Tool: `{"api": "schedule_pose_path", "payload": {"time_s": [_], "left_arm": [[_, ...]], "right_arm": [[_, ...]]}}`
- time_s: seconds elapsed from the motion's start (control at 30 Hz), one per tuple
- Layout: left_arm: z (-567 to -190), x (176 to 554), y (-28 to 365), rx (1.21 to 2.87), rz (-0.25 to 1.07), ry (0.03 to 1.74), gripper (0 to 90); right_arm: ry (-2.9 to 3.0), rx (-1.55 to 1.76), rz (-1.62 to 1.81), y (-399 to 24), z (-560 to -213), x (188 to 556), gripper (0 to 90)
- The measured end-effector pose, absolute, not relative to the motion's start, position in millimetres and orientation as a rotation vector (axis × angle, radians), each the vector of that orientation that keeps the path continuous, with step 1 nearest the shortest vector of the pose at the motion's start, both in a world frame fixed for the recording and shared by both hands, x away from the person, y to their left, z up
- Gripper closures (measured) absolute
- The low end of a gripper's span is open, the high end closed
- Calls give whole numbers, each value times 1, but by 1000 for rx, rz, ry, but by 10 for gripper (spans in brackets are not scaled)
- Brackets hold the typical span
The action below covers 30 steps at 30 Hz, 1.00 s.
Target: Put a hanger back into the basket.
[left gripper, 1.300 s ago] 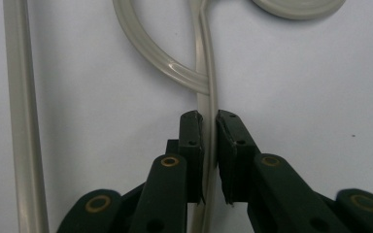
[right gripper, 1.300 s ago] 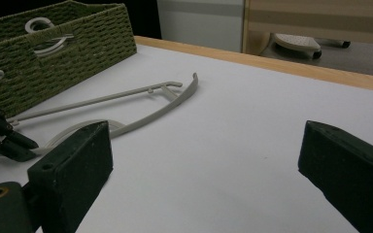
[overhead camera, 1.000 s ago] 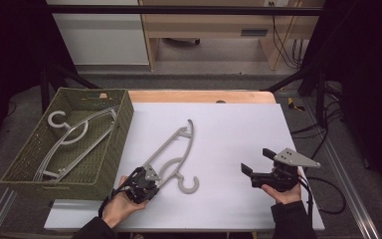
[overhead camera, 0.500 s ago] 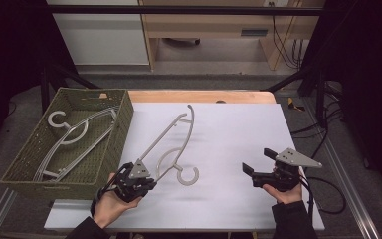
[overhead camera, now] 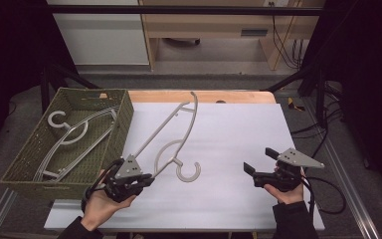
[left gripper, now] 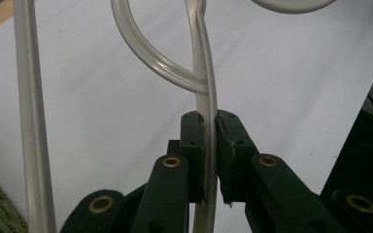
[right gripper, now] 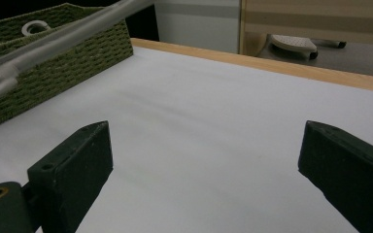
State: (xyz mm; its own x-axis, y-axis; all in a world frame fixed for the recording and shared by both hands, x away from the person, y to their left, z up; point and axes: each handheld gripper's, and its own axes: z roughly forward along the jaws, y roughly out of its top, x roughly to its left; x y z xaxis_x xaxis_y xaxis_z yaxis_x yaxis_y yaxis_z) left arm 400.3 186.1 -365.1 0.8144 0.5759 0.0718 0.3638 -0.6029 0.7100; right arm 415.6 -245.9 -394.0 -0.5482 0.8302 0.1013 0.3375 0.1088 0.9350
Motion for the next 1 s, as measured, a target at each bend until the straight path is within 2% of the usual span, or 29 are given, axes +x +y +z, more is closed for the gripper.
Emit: {"api": "schedule_pose_path", "payload": {"time_s": [0.3, 0.53, 0.77, 1.0], "left_arm": [[-325, 396, 199, 2250, 449, 650, 822], [-297, 411, 227, 2247, 486, 666, 822], [-291, 433, 256, 2269, 470, 713, 822], [-303, 451, 284, 2285, 463, 781, 822]], "right_arm": [[1936, 1133, 1439, -246, -393, 415, 56], [1938, 1132, 1438, -246, -394, 416, 56], [1939, 1133, 1437, -245, -394, 416, 56], [1941, 1135, 1437, -245, -394, 416, 56]]}}
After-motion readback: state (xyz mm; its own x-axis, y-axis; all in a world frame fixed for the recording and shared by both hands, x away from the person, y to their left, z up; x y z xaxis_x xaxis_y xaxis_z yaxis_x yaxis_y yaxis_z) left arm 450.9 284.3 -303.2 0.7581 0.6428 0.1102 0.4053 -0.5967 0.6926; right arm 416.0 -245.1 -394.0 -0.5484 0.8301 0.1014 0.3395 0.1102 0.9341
